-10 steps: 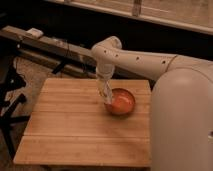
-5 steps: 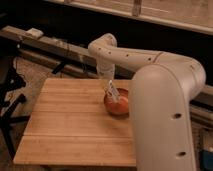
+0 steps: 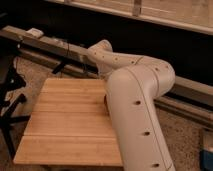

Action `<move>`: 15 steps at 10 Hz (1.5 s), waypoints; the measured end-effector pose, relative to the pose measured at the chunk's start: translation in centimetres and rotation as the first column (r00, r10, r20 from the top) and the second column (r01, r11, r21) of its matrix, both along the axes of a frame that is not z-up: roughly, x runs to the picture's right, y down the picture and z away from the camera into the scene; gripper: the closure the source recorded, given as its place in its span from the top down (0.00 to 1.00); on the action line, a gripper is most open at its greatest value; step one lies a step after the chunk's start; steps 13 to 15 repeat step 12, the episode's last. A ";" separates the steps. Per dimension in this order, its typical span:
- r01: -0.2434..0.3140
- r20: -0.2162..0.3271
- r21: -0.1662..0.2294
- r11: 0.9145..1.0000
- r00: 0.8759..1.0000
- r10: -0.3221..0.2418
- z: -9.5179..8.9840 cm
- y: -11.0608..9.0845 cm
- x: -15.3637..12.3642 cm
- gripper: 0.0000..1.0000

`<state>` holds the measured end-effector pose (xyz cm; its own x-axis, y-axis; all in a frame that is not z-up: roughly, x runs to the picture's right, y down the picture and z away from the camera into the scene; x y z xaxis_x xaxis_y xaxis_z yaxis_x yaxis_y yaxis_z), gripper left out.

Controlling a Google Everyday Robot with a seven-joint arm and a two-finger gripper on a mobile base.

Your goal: Place the bottle in the ceramic bowl

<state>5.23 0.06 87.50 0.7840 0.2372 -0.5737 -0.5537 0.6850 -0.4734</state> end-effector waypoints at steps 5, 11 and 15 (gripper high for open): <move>0.083 -0.044 -0.028 0.996 0.995 -0.085 -0.2 -0.1 0.0 0.80; 0.083 -0.010 -0.054 0.995 0.996 -0.083 -0.3 0.0 -0.4 0.80; 0.085 -0.008 -0.054 0.995 0.996 -0.085 -0.3 0.0 -0.6 0.80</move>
